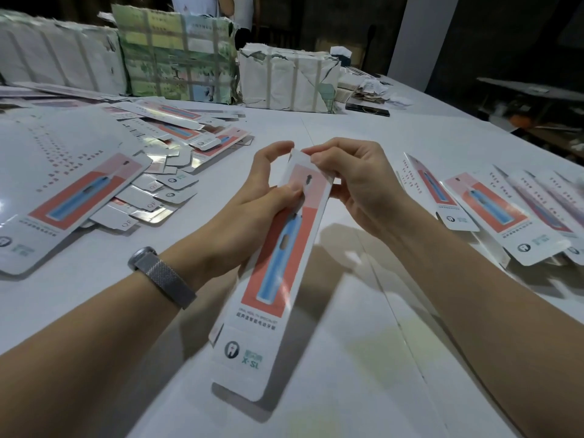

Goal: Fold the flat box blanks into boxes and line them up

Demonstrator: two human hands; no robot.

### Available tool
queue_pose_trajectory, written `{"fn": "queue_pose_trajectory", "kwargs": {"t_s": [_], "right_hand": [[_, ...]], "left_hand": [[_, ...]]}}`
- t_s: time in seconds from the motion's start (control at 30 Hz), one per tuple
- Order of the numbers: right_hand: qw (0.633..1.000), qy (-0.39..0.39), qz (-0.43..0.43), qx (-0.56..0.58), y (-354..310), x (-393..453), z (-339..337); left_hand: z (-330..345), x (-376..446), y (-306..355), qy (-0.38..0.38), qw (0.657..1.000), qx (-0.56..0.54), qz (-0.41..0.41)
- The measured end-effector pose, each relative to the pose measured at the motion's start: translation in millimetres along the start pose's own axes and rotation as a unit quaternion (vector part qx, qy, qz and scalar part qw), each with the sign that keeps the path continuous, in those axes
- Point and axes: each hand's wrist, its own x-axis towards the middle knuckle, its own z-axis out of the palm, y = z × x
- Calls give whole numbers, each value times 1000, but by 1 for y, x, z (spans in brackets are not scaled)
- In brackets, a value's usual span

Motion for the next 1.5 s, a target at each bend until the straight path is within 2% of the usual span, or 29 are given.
{"fn": "queue_pose_trajectory", "kwargs": {"t_s": [0.37,0.47,0.7,0.8,0.87,0.9,0.93,1.0,1.07,1.13,1.2,1.23,1.3,1.37,1.43,1.5], "right_hand": [[996,-92,-16,15,0,0,-12],[995,-98,-15,-3,2,-2,-9],[996,-89,-9,-17,4,-3,0],[992,-7,-56,-117,1,-5,11],[955,74,-140,-251,-2,-7,15],[931,82,-178,-307,-6,-9,16],[915,66,-195,-347,-10,-12,19],[900,3,-155,-406,-16,-17,24],[881,-29,-91,-463,-20,-18,25],[868,-26,-57,-492,-25,-16,19],[866,-34,-23,-498,-28,-14,13],[873,-51,1,-486,-26,-13,12],[886,-98,43,-452,-19,-11,13],[896,-120,53,-425,-12,-9,12],[911,-104,64,-394,-11,-6,3],[917,-72,102,-378,-11,-2,-14]], "left_hand": [[-1,0,-3,2,998,-67,15],[-4,2,-3,23,995,-94,22],[-4,6,-10,61,993,-79,64],[-2,9,-11,103,990,-57,81],[2,12,-13,125,987,-23,95],[3,14,-13,135,986,-11,98],[4,15,-12,145,984,-16,98],[4,13,-7,134,982,-104,79],[3,12,-2,41,978,-202,40],[7,19,6,2,986,-168,-4],[8,26,6,15,990,-136,-33],[8,29,-1,13,994,-100,-32],[4,24,-13,-40,998,-30,-41],[-10,14,-23,-69,995,59,-50],[-25,14,-28,-70,987,142,-36],[-36,17,-29,-40,978,205,-25]]}}
